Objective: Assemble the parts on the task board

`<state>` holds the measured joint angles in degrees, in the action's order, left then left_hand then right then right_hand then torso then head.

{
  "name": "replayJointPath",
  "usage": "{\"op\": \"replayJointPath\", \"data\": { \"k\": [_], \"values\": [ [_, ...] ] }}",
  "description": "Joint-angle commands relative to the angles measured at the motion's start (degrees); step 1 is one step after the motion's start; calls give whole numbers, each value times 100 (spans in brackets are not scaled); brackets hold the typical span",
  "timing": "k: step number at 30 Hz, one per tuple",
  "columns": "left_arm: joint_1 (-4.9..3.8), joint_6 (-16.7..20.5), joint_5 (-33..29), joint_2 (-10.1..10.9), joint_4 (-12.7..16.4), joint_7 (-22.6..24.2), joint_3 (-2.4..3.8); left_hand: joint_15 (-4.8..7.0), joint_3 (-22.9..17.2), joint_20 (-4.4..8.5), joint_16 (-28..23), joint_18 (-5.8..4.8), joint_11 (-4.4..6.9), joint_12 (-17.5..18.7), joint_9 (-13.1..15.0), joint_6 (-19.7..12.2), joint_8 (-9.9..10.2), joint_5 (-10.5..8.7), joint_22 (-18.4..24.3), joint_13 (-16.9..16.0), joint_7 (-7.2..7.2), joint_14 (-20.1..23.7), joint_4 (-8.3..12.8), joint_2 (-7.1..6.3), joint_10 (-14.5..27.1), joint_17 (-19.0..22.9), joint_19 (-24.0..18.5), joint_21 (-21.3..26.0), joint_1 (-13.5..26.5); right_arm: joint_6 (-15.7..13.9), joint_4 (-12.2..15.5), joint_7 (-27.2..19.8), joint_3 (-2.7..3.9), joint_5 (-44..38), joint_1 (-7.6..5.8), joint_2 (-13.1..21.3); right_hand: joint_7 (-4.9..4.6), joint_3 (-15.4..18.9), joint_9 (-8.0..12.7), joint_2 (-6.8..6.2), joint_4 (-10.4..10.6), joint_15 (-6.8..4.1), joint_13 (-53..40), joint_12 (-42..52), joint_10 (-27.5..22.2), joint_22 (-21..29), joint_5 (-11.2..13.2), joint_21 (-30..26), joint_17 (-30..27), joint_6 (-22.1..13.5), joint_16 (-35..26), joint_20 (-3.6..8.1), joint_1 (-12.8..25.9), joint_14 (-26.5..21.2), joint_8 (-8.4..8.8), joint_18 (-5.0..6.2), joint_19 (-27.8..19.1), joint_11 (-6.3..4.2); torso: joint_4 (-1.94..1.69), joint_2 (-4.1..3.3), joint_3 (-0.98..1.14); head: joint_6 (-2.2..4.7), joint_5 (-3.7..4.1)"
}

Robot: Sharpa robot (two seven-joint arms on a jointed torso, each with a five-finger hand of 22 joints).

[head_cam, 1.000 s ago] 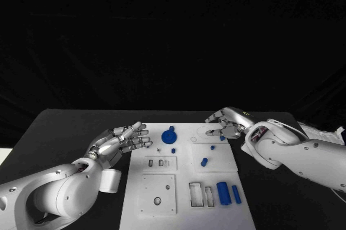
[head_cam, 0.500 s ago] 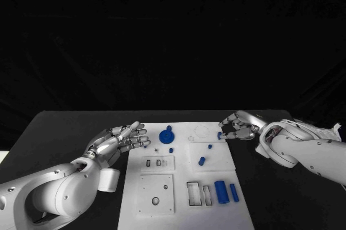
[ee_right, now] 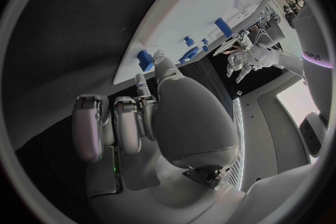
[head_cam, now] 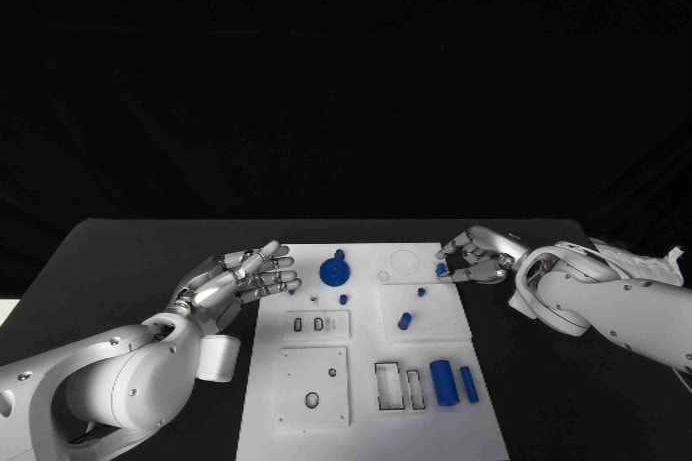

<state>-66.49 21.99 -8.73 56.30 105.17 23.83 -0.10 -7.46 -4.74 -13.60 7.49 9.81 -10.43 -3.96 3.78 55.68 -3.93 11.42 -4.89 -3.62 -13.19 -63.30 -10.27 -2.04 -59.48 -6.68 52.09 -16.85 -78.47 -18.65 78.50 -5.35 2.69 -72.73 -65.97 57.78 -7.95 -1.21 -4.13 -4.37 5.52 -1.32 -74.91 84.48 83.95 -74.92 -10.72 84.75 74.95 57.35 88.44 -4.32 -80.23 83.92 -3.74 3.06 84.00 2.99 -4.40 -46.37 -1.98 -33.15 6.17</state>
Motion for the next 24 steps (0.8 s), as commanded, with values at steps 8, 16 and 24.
{"op": "replayJointPath", "data": {
  "k": [8,16,24],
  "values": [
    [-4,-116,-3,-16,3,32,2,-7,-6,-23,-22,72,19,26,-3,-14,20,-15,8,-3,-7,11,34,33,28,4,-15,29,-44,213,-128,-99,2,-39,44,-122,2,-166,-24,243,-114,1,-1156,13,350,-362,216,-6,1111,199,-3,-29,-97,524,-50,-64,144,-5,1,4,-3,-12,-6],
    [-4,-109,-3,-13,5,30,2,-6,-8,-23,-23,72,19,26,-3,-15,21,-15,9,-3,-8,10,36,34,29,3,-14,30,-46,264,-182,-91,2,-41,52,-151,61,-334,-45,377,-187,-39,-1178,42,365,-409,307,16,1154,398,13,3,-161,534,-94,-74,164,-57,4,5,-3,-13,1],
    [-4,-106,-3,-12,4,26,2,-6,-12,-23,-25,72,19,26,-3,-15,21,-14,10,-3,-8,9,41,38,30,3,-13,30,-51,267,-193,-87,3,-53,53,-151,93,-404,-52,406,-220,-61,-1191,60,375,-439,334,31,1193,495,29,24,-154,542,-111,-80,176,-84,2,8,-2,-18,7]
  ]
}}
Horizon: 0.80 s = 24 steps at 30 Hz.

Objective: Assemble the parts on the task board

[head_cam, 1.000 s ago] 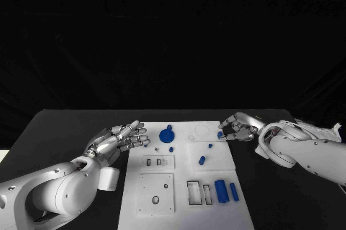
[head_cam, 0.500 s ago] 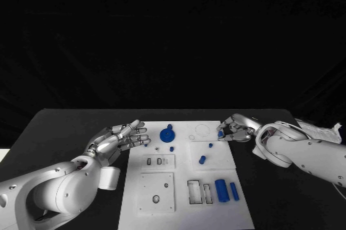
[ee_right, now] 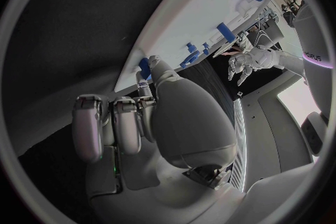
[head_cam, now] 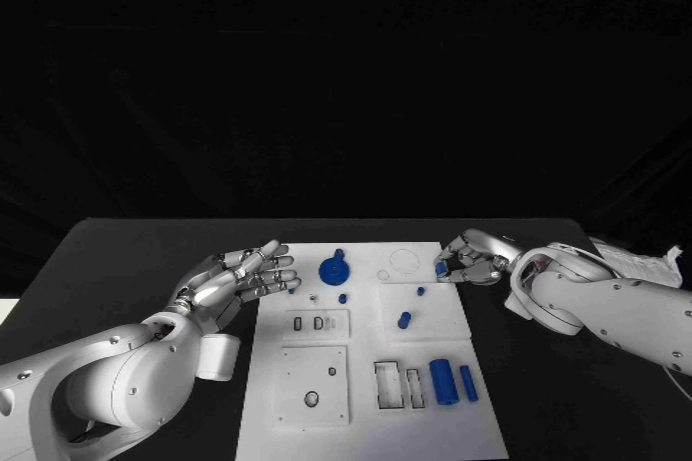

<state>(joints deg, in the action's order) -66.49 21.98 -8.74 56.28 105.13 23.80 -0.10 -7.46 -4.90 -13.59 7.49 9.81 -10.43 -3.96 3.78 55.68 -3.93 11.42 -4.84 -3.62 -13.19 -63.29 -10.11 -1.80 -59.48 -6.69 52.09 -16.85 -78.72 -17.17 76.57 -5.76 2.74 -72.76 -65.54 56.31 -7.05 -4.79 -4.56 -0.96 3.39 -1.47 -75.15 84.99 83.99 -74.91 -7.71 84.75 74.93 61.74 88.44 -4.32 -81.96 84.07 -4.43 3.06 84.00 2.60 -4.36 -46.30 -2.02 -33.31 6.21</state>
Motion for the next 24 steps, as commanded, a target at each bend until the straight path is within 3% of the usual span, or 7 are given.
{"op": "replayJointPath", "data": {
  "k": [1,10,16,24],
  "values": [
    [-4,-106,-2,-9,7,29,3,-6,4,-23,-25,72,19,26,-3,-16,21,-14,5,-2,-8,9,25,13,30,4,-13,30,-26,107,-1,-50,-2,-50,11,-4,9,-61,-11,74,-14,-51,-1169,11,372,-448,34,35,1201,74,32,28,18,529,-45,-81,179,-51,-1,0,2,-2,3],
    [-4,-104,-2,-13,7,30,2,-6,-3,-22,-27,72,19,27,-3,-16,21,-13,7,-2,-8,8,33,19,31,4,-12,31,-35,-205,14,-184,11,99,10,-11,187,-286,-90,255,-91,-165,-1196,48,396,-546,93,81,1312,493,77,120,18,552,-212,-100,219,-196,-1,2,4,-11,5],
    [-3,-102,-2,-16,7,31,2,-6,-3,-22,-27,72,19,27,-3,-16,21,-13,7,-2,-8,8,33,19,31,4,-12,31,-35,-531,139,-161,59,178,-4,-24,245,-350,-112,305,-95,-215,-1229,97,423,-572,86,94,1389,584,108,172,87,568,-253,-106,230,-250,-8,7,0,-17,-8],
    [-3,-99,-2,-28,-13,34,2,-6,-3,-22,-27,72,19,27,-3,-16,21,-13,7,-2,-8,8,33,19,31,4,-12,31,-35,-807,649,546,93,-220,-98,-105,268,-357,-117,298,-40,-241,-1255,136,445,-621,19,117,1460,599,137,206,259,583,-252,-117,251,-273,-5,21,-7,-15,-42]
  ]
}}
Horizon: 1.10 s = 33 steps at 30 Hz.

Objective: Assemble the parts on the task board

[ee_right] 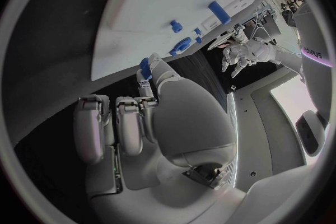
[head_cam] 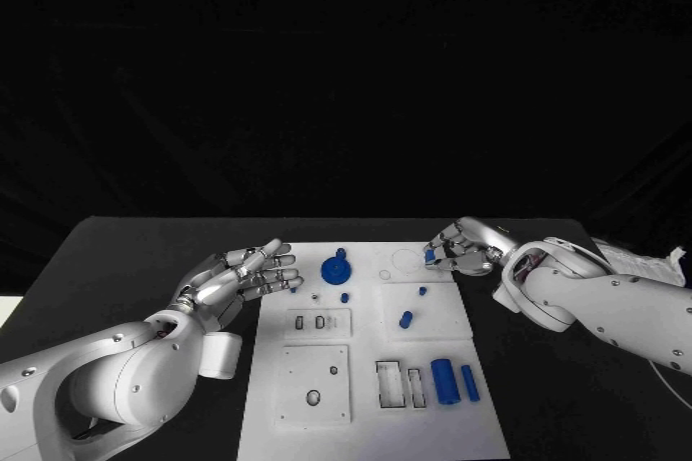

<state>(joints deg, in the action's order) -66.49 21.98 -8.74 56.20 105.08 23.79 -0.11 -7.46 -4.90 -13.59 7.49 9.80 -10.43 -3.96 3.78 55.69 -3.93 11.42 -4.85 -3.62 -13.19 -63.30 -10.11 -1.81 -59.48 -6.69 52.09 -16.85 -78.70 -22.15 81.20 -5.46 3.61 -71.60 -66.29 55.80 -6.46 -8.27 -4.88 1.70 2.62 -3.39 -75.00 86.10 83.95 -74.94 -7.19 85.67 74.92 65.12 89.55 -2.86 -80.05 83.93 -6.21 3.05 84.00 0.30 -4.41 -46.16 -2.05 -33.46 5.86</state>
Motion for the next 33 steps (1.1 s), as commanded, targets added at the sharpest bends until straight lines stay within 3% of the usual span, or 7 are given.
{"op": "replayJointPath", "data": {
  "k": [1,10,15,21,30,33],
  "values": [
    [-4,-100,-2,-26,-15,36,2,-6,-4,-22,-28,72,20,27,-3,-16,21,-13,8,-2,-8,8,34,22,31,4,-12,31,-38,-328,269,641,7,-421,-35,-81,211,-9,-85,32,37,-50,-1273,29,451,-622,-36,27,1469,263,29,61,72,599,-75,-117,253,-44,-1,8,-5,3,-9],
    [-3,-112,-3,-77,-102,48,2,-6,-11,-22,-31,72,20,27,-3,-17,21,-13,9,-2,-7,7,41,26,32,4,-11,32,-44,-240,820,1381,3,-1064,-70,-522,225,-26,-90,42,56,-61,-1285,48,462,-641,-52,36,1476,286,32,73,133,600,-83,-121,262,-57,-38,62,-37,-67,-56],
    [-3,-111,-3,-88,-166,65,2,-6,-14,-22,-32,72,20,27,-3,-18,21,-13,10,-2,-7,6,44,29,32,4,-11,33,-48,-113,1014,1591,-41,-1379,-27,-825,229,-33,-92,48,68,-65,-1290,57,467,-640,-57,36,1484,292,35,78,164,602,-84,-120,262,-61,-42,91,-51,-133,-95],
    [-3,-113,-4,-92,-259,84,2,-6,-14,-22,-32,72,20,27,-3,-18,21,-13,10,-2,-7,6,44,29,32,4,-11,33,-48,62,1097,1783,-104,-1704,80,-1137,230,-33,-92,47,73,-67,-1289,54,467,-640,-58,37,1481,293,34,80,180,601,-83,-120,263,-62,-49,122,-79,-201,-143],
    [-3,-121,-8,-112,-341,95,3,-6,-20,-22,-35,72,21,26,-3,-17,21,-12,12,-2,-5,6,50,34,32,4,-10,33,-54,326,1061,2004,-146,-2088,292,-1469,232,-30,-92,31,81,-70,-1280,39,461,-633,-57,33,1472,292,30,84,214,599,-81,-119,260,-64,-49,131,-87,-240,-196],
    [-3,-124,-9,-116,-350,96,3,-6,-20,-22,-35,72,21,26,-3,-17,21,-12,12,-2,-5,6,50,34,32,4,-10,33,-54,393,1035,2048,-150,-2171,367,-1548,231,-29,-92,25,87,-71,-1273,28,457,-630,-57,32,1463,292,27,86,234,597,-79,-118,259,-65,-55,121,-80,-255,-212]
  ]
}}
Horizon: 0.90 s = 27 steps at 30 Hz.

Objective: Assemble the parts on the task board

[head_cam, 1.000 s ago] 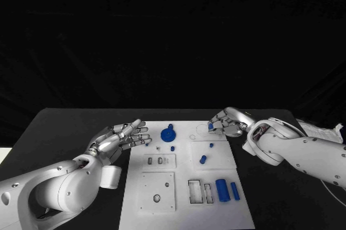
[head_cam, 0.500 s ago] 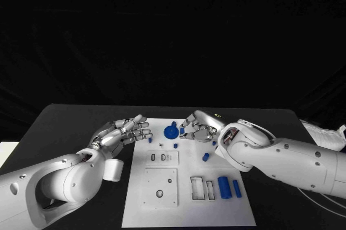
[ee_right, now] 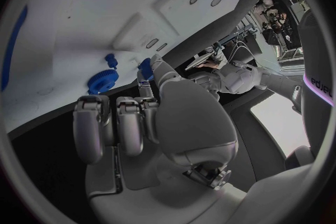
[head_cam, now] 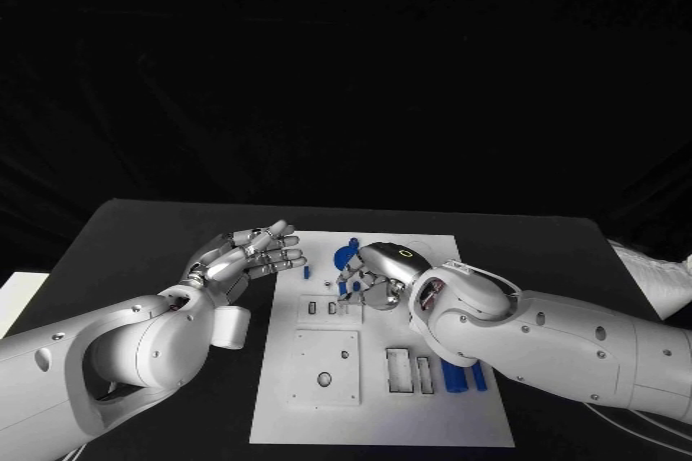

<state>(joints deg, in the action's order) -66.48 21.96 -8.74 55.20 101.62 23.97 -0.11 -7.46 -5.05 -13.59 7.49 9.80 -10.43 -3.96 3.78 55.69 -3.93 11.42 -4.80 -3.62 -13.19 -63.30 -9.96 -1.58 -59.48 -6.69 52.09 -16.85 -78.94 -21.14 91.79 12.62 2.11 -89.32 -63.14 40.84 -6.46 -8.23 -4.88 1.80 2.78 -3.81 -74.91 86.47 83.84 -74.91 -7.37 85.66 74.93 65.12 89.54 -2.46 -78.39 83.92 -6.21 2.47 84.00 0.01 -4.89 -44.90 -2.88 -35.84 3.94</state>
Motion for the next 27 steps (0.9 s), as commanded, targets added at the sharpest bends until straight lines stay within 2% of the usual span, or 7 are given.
{"op": "replayJointPath", "data": {
  "k": [1,5,9,12,16,27],
  "values": [
    [-4,-123,-8,-17,-7,78,2,-6,-5,-22,-35,72,21,26,-3,-17,21,-12,7,-3,-5,6,35,11,32,4,-10,33,-31,310,-34,250,-1,-422,77,-77,231,-33,-92,15,71,-30,-1282,-10,469,-632,-39,33,1462,292,27,46,68,599,-79,-59,259,-36,-7,-9,7,-24,-26],
    [-4,-124,-8,-20,-14,74,2,-6,-5,-22,-35,72,21,26,-3,-17,21,-12,7,-3,-5,6,35,11,32,4,-10,33,-31,341,-71,259,-7,-495,158,-150,230,-32,-91,10,77,-30,-1276,-19,465,-621,-38,27,1452,290,23,47,84,596,-77,-57,255,-36,-6,-9,3,-49,-36],
    [-4,-130,-8,-23,-19,66,2,-5,-9,-22,-38,72,21,25,-2,-17,21,-13,9,-3,-4,5,41,13,31,4,-9,34,-34,411,-89,256,-12,-539,200,-179,229,-29,-90,0,80,-31,-1267,-34,459,-615,-37,24,1438,285,17,48,101,593,-73,-56,253,-35,-2,-10,7,-77,-66],
    [-4,-133,-8,-27,-24,63,2,-5,-9,-22,-38,72,21,25,-2,-17,21,-13,9,-3,-4,5,41,14,31,4,-9,34,-34,475,-88,250,-15,-566,224,-184,230,-24,-88,-24,76,-31,-1261,-46,455,-601,-32,18,1428,280,13,49,115,591,-69,-53,248,-35,2,-6,6,-84,-57],
    [-4,-136,-8,-31,-31,60,2,-5,-9,-22,-38,72,21,25,-2,-17,21,-13,9,-3,-4,5,41,14,31,4,-9,34,-34,542,-81,267,-17,-610,245,-180,230,-23,-88,-34,73,-32,-1262,-44,456,-604,-30,19,1427,279,13,50,118,591,-68,-53,249,-35,12,-5,16,-99,-40],
    [-4,-143,-8,-38,-41,57,2,-5,-9,-22,-38,72,21,25,-2,-17,21,-13,9,-3,-4,5,41,14,31,4,-9,34,-34,503,-45,351,-18,-803,260,-113,233,-25,-89,-47,64,-32,-1268,-35,459,-613,-31,23,1432,281,15,51,119,592,-68,-55,252,-37,0,-6,12,-116,-31]
  ]
}}
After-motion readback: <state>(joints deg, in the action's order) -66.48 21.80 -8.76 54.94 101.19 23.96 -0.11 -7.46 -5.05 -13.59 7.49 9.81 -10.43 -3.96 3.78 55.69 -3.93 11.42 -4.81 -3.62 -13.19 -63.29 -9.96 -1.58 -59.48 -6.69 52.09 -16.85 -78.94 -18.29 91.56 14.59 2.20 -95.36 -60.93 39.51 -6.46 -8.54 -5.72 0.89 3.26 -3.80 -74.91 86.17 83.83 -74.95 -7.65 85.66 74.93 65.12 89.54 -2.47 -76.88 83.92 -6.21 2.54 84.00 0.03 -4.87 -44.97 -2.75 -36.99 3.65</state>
